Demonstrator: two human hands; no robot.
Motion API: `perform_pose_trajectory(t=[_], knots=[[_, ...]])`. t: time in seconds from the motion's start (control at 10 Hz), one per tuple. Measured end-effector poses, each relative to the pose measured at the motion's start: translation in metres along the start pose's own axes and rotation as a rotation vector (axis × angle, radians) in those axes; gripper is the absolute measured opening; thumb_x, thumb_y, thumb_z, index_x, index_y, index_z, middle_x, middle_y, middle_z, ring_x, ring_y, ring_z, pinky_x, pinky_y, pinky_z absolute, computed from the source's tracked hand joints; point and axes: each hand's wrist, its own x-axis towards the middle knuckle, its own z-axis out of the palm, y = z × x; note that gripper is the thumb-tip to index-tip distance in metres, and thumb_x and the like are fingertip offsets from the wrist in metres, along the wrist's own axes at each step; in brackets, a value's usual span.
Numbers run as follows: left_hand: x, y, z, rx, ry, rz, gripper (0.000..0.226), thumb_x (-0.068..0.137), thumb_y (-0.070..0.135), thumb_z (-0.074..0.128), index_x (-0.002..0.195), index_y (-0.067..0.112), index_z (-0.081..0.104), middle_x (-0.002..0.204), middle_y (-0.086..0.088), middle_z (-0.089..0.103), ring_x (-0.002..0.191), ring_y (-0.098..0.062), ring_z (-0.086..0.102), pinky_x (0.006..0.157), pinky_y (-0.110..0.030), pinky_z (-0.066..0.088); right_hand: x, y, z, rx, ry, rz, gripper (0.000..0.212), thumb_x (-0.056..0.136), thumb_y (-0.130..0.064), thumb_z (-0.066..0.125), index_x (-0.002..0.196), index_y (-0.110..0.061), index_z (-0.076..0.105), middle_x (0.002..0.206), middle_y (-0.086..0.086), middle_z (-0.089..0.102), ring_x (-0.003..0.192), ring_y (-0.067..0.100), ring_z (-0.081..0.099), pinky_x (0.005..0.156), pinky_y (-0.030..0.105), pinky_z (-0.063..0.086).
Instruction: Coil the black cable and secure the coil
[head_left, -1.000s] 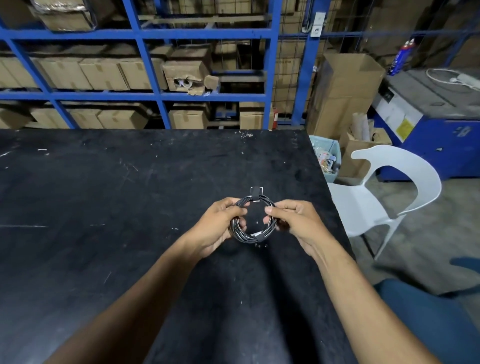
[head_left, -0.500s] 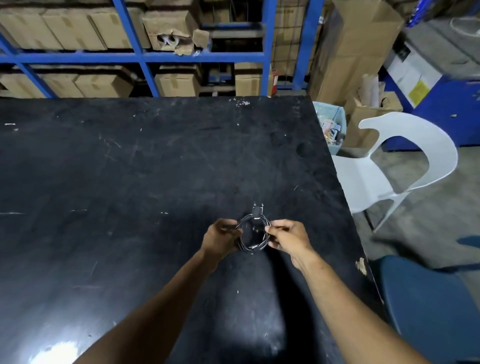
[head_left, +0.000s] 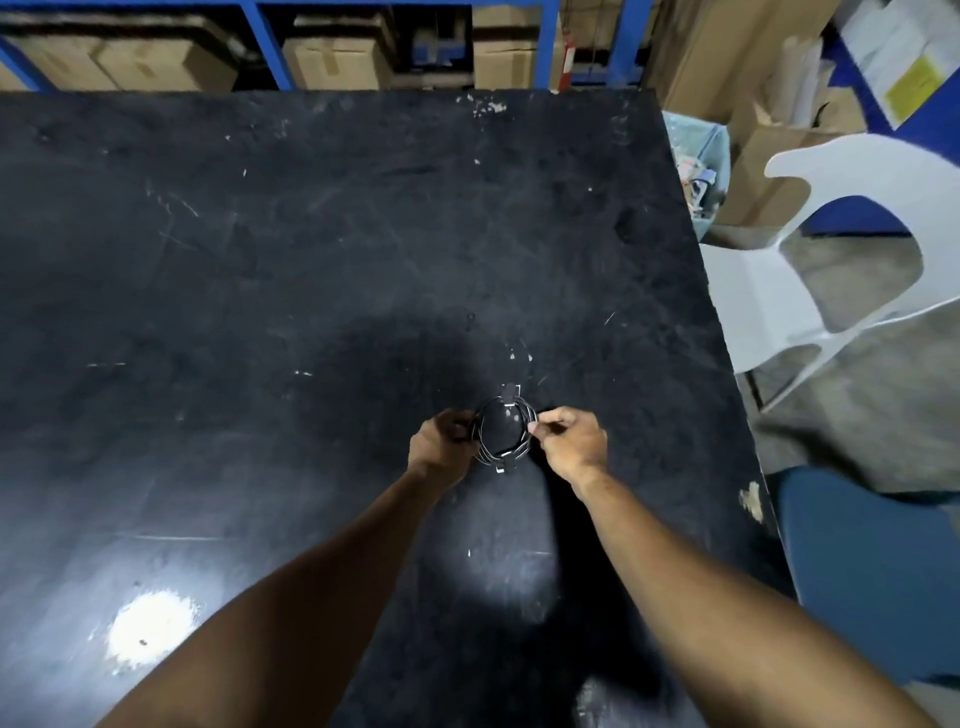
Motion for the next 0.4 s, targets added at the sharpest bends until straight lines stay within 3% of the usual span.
perform_pose_trajectory(t=[0.2, 0.3, 0.4], knots=[[0.002, 0.002, -0.012, -0.037, 0.013, 0.045, 0.030, 0.089, 0.013, 0.074, 0.118, 0.022, 0.077, 0.114, -0.004, 0.081, 0.112, -0.021, 0.073, 0.084, -0.021, 0.047, -0.006, -0.004, -0.020, 0.001, -0.022, -0.045, 0.007, 0.090, -0.025, 0.080, 0.094, -0.020, 0.083, 0.097, 0.005, 0.084, 0.095, 0.028, 0.080, 0.098, 0.040, 0.060], [0.000, -0.003, -0.036, -0.026, 0.029, 0.053, 0.030, 0.092, 0.018, 0.074, 0.122, 0.021, 0.076, 0.105, 0.004, 0.073, 0.101, -0.014, 0.067, 0.082, -0.022, 0.046, -0.017, -0.008, -0.043, 0.004, -0.120, -0.064, 0.009, 0.095, -0.010, 0.073, 0.093, -0.015, 0.080, 0.095, 0.012, 0.080, 0.073, 0.024, 0.075, 0.068, 0.027, 0.057], [-0.008, -0.015, -0.055, -0.030, 0.013, 0.085, 0.024, 0.093, 0.014, 0.073, 0.116, 0.018, 0.079, 0.096, 0.001, 0.071, 0.095, -0.017, 0.067, 0.080, -0.027, 0.050, -0.028, -0.007, -0.064, -0.009, -0.199, -0.069, 0.021, 0.096, 0.002, 0.063, 0.093, -0.012, 0.078, 0.089, 0.008, 0.075, 0.064, 0.020, 0.070, 0.058, 0.019, 0.051]])
